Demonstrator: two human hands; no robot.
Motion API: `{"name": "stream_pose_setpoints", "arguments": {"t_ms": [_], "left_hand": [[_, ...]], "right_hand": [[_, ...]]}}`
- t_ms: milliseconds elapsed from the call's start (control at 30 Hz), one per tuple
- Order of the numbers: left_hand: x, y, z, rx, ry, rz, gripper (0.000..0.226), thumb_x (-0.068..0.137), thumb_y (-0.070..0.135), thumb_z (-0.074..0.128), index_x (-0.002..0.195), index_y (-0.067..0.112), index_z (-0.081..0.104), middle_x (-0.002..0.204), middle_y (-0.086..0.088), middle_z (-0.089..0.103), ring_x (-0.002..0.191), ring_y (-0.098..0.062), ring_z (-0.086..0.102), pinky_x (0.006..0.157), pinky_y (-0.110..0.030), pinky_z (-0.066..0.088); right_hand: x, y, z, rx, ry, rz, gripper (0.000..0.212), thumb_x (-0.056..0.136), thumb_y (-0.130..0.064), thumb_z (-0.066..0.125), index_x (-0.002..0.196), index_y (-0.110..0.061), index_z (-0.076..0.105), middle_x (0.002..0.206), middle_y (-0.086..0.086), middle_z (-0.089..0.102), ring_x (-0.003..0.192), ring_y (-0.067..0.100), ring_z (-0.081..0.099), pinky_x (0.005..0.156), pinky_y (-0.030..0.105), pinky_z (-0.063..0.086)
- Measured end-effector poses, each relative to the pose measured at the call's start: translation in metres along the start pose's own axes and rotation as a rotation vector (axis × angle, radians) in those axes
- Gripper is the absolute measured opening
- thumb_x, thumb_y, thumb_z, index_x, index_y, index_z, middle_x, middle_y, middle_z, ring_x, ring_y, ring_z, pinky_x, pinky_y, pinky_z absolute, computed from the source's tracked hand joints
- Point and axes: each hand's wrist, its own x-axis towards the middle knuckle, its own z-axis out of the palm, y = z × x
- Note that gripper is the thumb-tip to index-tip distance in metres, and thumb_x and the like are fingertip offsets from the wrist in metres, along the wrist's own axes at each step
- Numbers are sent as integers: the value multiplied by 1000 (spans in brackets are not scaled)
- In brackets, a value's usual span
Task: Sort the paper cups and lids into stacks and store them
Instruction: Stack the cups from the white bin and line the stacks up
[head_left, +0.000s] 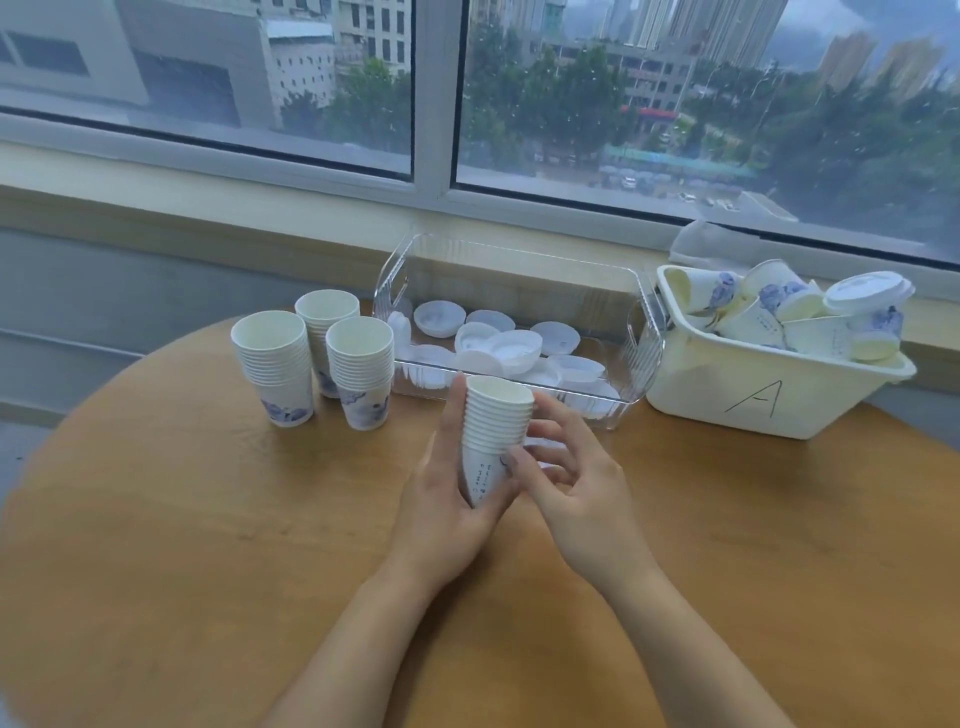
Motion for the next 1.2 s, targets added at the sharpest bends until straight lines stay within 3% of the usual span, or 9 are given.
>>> {"name": "stream_pose_setpoints", "arguments": {"t_ms": [167,267,400,533,667,833,933,1033,1200], "left_hand": [[-2,2,-6,22,48,21,102,90,30,73,164,50,6,154,24,47,128,2,58,94,-15,50],[-5,-1,-13,22,44,39,100,88,35,72,164,51,8,154,18,50,126,-9,62,97,-31,57],[-4,-10,-28,62,79,67,96,89,41,72,165,45,14,155,32,42,128,-17,61,99,-50,56],[-4,-23,-48,48,139,-24,99,90,22,81,164,45,19,157,23,47,131,-15,61,101,-50,56],[-2,-33,-68,-38,196,-100,95,88,23,83,162,43,27,155,17,52,141,-11,53,110,-50,52],[3,-43,-90,-2,308,-178,102,82,12,89,161,40,31,143,39,52,131,8,54,109,-25,50],[7,-52,-98,50,382,-189,97,80,15,90,156,43,37,143,23,59,125,-6,63,103,-38,56],[10,-59,-101,98,436,-189,93,79,18,91,151,46,40,139,18,62,116,-12,67,97,-42,59],[13,-67,-102,179,522,-191,94,78,15,90,155,40,40,140,14,53,122,-13,61,99,-46,57]], "right_hand": [[-1,12,28,105,-23,30,87,91,-12,81,157,-44,35,130,-1,66,108,12,73,88,29,60],[1,15,35,145,-22,29,91,88,-8,83,158,-42,35,126,-4,67,108,12,73,85,25,59],[2,19,47,156,-61,9,89,89,-10,82,158,-43,36,125,-12,69,112,13,72,92,29,60],[9,20,67,139,-108,-17,77,97,-12,74,157,-44,38,128,-14,70,119,11,69,98,31,58],[17,29,91,132,-144,-10,59,103,-20,67,152,-43,44,129,-18,69,122,5,66,99,28,56],[40,42,110,43,-150,-2,60,103,-25,66,154,-46,44,140,-19,60,125,-7,60,105,20,49],[57,47,120,15,-196,-16,70,99,-24,71,158,-43,39,148,-21,55,126,-7,58,99,9,47],[72,55,130,0,-214,-26,77,96,-21,75,159,-41,36,150,-21,54,131,0,58,106,17,49],[93,57,139,-31,-196,-49,69,98,-21,73,156,-41,42,140,-18,62,125,1,62,108,29,53]]}}
